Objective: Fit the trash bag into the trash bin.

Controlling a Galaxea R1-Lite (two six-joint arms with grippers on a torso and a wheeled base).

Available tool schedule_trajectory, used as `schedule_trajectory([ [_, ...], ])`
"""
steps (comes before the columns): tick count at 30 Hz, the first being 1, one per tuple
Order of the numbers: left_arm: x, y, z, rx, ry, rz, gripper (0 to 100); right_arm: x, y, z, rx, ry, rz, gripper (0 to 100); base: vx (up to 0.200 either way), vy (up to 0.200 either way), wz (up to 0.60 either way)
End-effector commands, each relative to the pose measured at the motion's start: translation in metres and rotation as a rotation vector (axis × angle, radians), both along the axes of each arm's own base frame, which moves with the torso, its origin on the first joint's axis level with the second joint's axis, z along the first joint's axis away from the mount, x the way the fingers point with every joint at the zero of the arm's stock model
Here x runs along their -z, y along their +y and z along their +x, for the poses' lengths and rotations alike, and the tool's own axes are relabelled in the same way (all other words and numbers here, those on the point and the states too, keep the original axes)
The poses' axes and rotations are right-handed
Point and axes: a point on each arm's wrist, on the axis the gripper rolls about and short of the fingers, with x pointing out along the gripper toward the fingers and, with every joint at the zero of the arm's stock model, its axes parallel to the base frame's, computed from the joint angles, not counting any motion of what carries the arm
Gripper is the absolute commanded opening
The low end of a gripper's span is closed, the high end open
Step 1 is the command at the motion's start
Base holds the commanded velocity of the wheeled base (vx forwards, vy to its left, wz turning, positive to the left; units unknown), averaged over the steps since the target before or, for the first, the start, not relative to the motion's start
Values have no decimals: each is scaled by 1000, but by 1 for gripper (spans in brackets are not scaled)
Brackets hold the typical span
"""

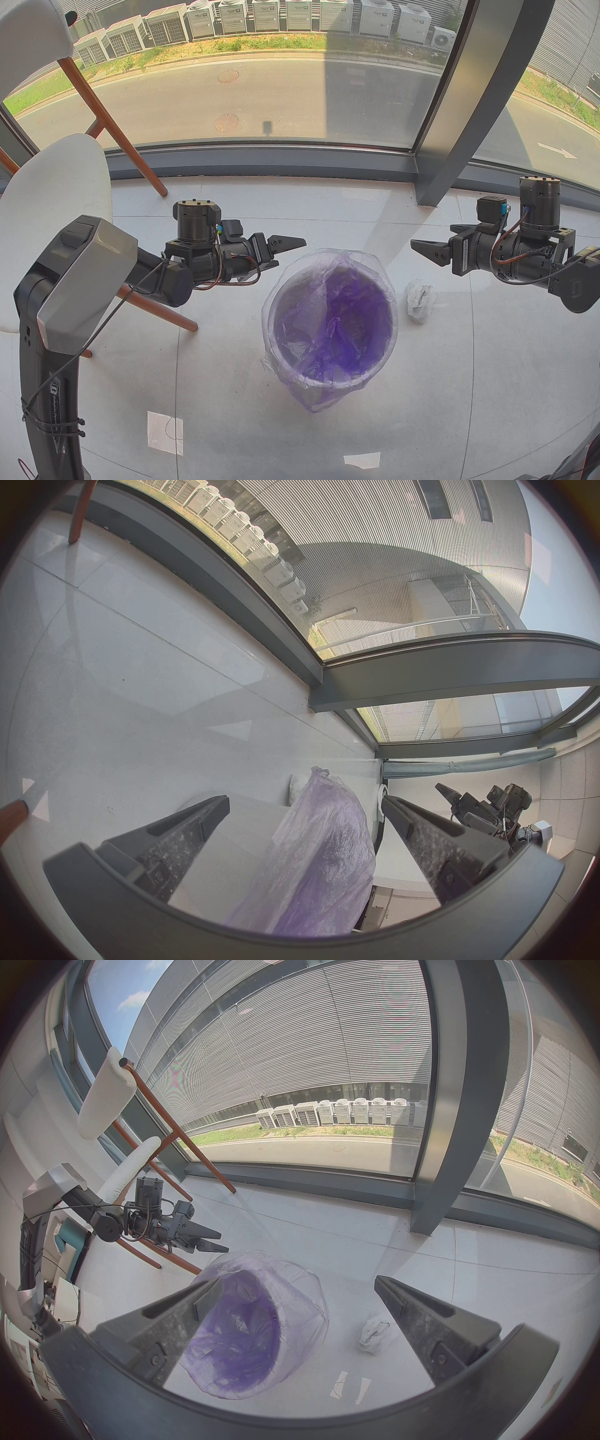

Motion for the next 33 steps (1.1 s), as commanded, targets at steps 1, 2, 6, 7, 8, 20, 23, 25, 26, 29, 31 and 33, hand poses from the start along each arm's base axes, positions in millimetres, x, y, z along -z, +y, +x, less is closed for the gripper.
schedule_trajectory([
  [1, 10, -11, 0, 22, 16, 3, 100, -1, 0, -1, 0, -3, 2, 100, 0, 0, 0],
  [2, 15, -12, 1, 22, 26, 7, 100, -1, 0, -1, 1, -2, 3, 100, 0, 0, 0],
  [6, 20, -14, 0, 27, 30, 11, 100, 2, 0, -2, -1, 5, 1, 100, 0, 0, 0],
  [7, 20, -14, 0, 27, 29, 9, 100, 3, 0, -2, -1, 8, 0, 100, 0, 0, 0],
  [8, 20, -17, 0, 31, 26, 8, 100, 4, 0, -3, -1, 9, -1, 100, 0, 0, 0],
  [20, 23, -14, -1, 17, 37, 11, 0, 7, -1, -5, -1, 15, -3, 100, 0, 0, 0],
  [23, 27, -7, -1, 2, 52, 19, 0, 6, -1, -5, -1, 12, -2, 100, 0, 0, 0],
  [25, 31, 0, -1, -16, 60, 28, 0, 6, -1, -5, -1, 14, -2, 100, 0, 0, 0],
  [26, 34, 6, -1, -27, 71, 33, 0, 6, -1, -5, -1, 14, -2, 100, 0, 0, 0],
  [29, 37, 11, 1, -66, 77, 44, 0, 8, -1, -6, -1, 20, -4, 100, 0, 0, 0],
  [31, 40, 11, 2, -97, 74, 60, 0, 9, -1, -6, -1, 14, -2, 100, 0, 0, 0],
  [33, 48, 11, 3, -111, 77, 72, 0, 9, -1, -6, -1, 7, 0, 100, 0, 0, 0],
])
